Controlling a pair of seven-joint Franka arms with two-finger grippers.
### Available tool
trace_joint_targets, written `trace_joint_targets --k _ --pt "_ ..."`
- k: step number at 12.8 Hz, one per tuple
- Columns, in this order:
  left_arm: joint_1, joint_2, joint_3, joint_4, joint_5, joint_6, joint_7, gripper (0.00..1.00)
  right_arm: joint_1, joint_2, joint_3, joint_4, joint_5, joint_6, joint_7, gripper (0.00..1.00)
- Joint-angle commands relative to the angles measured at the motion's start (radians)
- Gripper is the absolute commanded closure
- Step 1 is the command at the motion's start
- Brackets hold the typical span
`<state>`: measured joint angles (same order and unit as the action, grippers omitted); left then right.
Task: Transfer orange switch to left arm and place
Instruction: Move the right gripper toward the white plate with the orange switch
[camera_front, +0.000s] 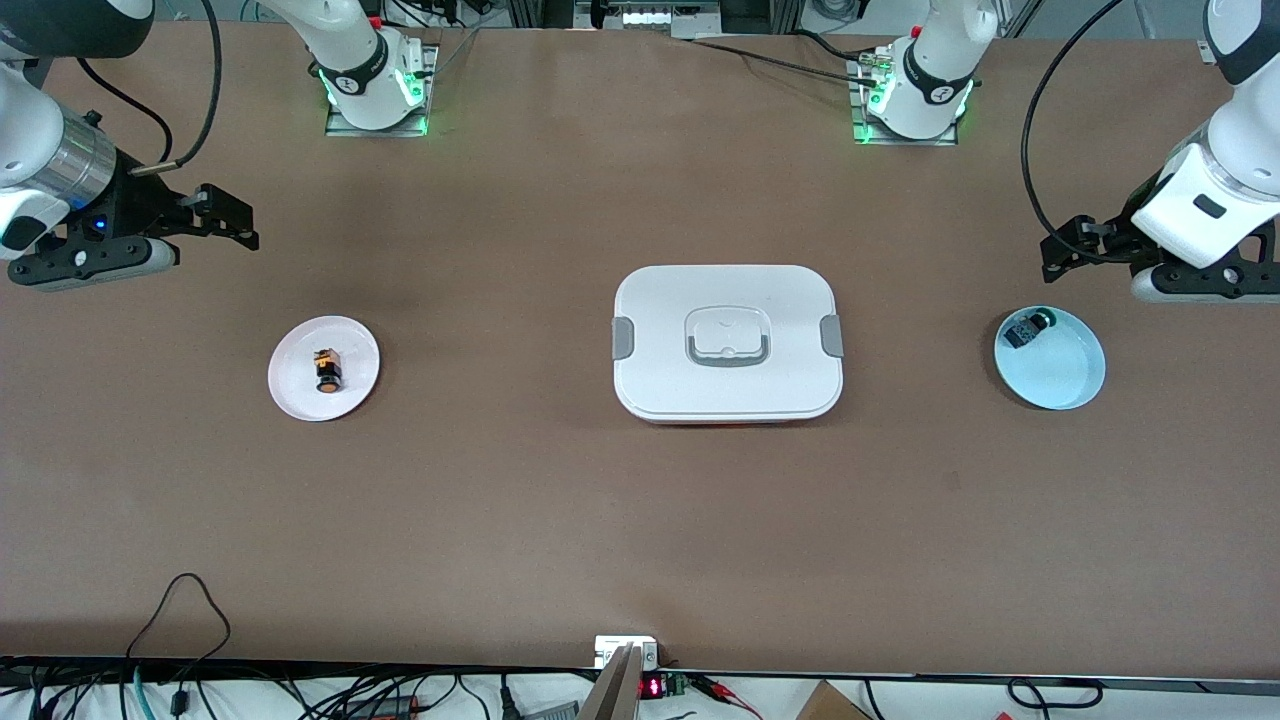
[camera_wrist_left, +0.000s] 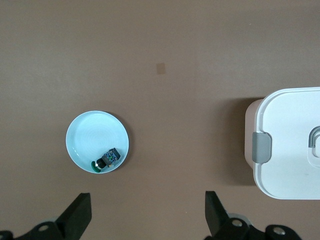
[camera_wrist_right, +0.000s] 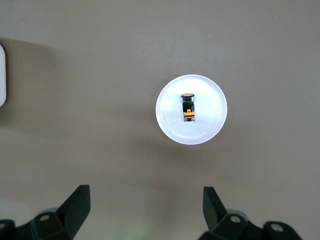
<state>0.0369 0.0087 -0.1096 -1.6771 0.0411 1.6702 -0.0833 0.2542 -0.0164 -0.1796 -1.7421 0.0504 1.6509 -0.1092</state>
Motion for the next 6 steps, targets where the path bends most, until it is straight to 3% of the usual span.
trace_joint_targets --k 1,6 --pt "-0.005 0.005 -0.004 0.023 0.020 -0.021 -0.010 0.00 0.007 0.001 0.000 0.010 -0.017 0.001 -0.003 0.00" --pt "-0.005 0.005 -0.002 0.023 0.020 -0.021 -0.010 0.00 0.004 0.013 0.000 0.009 -0.012 0.000 -0.090 0.00"
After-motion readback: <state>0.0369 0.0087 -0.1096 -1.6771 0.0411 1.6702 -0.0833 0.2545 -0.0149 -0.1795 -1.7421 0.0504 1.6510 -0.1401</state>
